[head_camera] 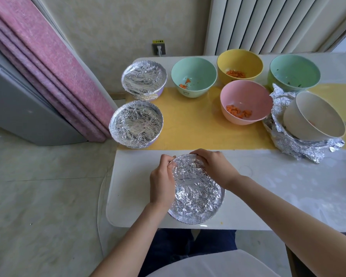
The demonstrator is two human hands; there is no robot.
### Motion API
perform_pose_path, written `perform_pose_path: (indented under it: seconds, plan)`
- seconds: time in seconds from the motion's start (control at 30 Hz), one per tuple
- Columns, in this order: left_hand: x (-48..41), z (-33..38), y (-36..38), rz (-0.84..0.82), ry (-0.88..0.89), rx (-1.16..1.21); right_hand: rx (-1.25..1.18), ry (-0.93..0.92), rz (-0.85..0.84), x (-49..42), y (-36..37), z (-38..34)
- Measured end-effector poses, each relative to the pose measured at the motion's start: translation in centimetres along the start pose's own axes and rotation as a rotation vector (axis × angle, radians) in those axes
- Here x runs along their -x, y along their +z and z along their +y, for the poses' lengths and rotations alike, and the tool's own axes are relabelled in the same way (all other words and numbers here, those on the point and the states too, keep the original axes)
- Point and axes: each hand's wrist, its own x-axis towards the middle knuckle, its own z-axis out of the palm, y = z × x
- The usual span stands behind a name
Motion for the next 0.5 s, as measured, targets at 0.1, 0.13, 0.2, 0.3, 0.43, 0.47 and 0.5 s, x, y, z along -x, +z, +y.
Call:
perform_pose_path:
  seconds: [0.1,0.13,0.2,0.3,0.43,0.47,0.5]
  plan:
    - [0.0,-0.6,0.4,-0.002,-0.133,0.015,0.053,0.047,-0.016,-0.4,0.1,0.4]
    - [0.0,-0.8,0.5,0.018,-0.176,0.025,0.048,0.075,-0.016,-0.4,0.2,0.6]
    - [0.2,-0.8,0.6,0.061,-0.251,0.064,0.005,0.144,-0.008,-0.5,0.4,1.1]
    - [0.3,-0.4,0.5,0.087,-0.337,0.137,-0.068,0.205,0.039,-0.7,0.9,1.5]
    - [0.6,-0.2,0.4,0.094,-0.372,0.144,-0.037,0.187,0.044,-0.8,1.7,1.6]
    - [0.7,-0.3,0.4,0.094,-0.374,0.150,-0.028,0.175,0.046,-0.7,1.8,1.7]
    - [0.7,-0.5,0.4,0.088,-0.375,0.160,-0.021,0.165,0.051,-0.6,2.0,1.8]
